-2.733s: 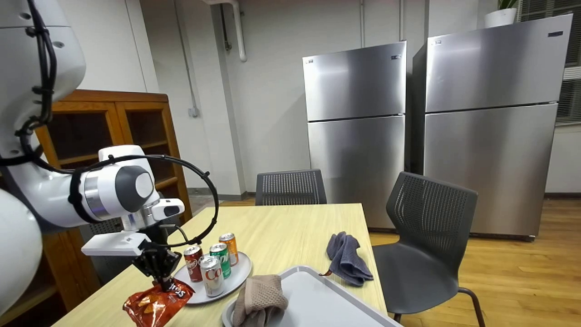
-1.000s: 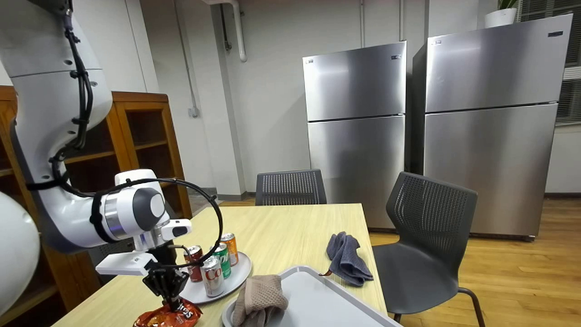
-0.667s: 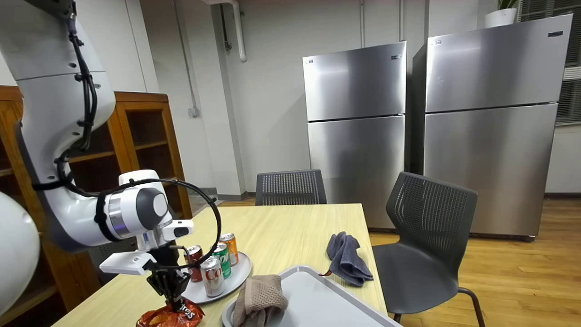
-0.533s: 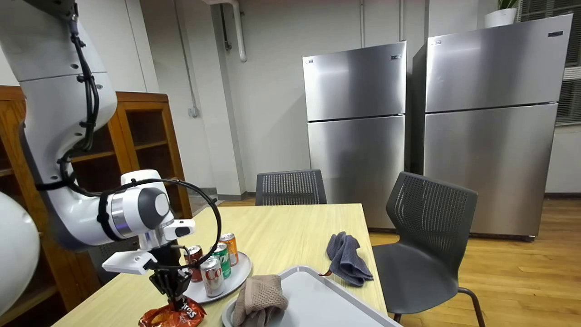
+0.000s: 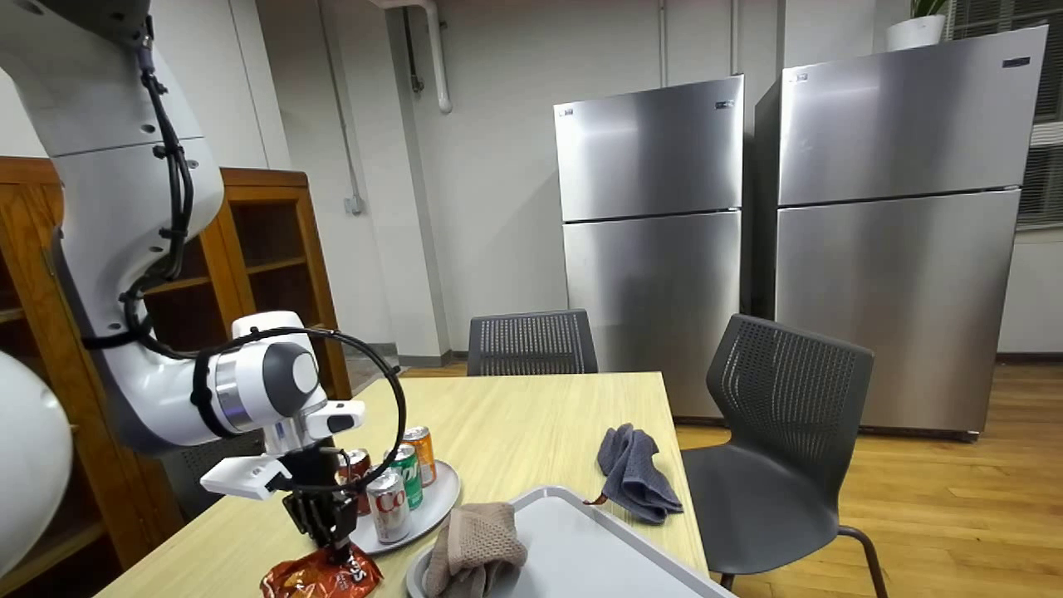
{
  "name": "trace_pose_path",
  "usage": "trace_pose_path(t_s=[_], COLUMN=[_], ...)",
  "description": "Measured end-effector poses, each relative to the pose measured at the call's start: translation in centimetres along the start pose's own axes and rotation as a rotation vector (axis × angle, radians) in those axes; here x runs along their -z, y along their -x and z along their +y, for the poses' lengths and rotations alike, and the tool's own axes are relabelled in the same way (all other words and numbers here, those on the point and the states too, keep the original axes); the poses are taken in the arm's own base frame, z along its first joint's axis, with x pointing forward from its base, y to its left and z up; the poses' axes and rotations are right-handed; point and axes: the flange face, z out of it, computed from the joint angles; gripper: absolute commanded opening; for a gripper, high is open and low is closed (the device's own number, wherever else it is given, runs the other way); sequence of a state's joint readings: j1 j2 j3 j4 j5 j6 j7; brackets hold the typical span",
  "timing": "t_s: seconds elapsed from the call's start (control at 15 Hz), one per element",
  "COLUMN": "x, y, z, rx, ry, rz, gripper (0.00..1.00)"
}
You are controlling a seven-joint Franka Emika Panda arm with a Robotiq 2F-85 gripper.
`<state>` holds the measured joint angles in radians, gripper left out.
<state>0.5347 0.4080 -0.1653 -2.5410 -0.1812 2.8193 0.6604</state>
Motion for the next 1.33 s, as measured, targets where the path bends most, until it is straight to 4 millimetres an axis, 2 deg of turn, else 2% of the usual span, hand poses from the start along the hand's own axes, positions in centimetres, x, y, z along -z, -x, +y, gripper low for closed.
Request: trace_pose_path(t_s=[0.33, 0.6, 0.93, 1.33], x=[0.3, 1.1, 3.2, 6.4], y=[-0.6, -1.1, -1.7, -2.5], z=[0.3, 0.7, 1.5, 4.3], rx=[-0.012, -0.024, -0.031, -0.068], ry=[-0.004, -0.014, -0.036, -0.058], rz=[0.005, 0.017, 0.045, 0.081], gripper=[0.99, 1.0, 1.0, 1.0])
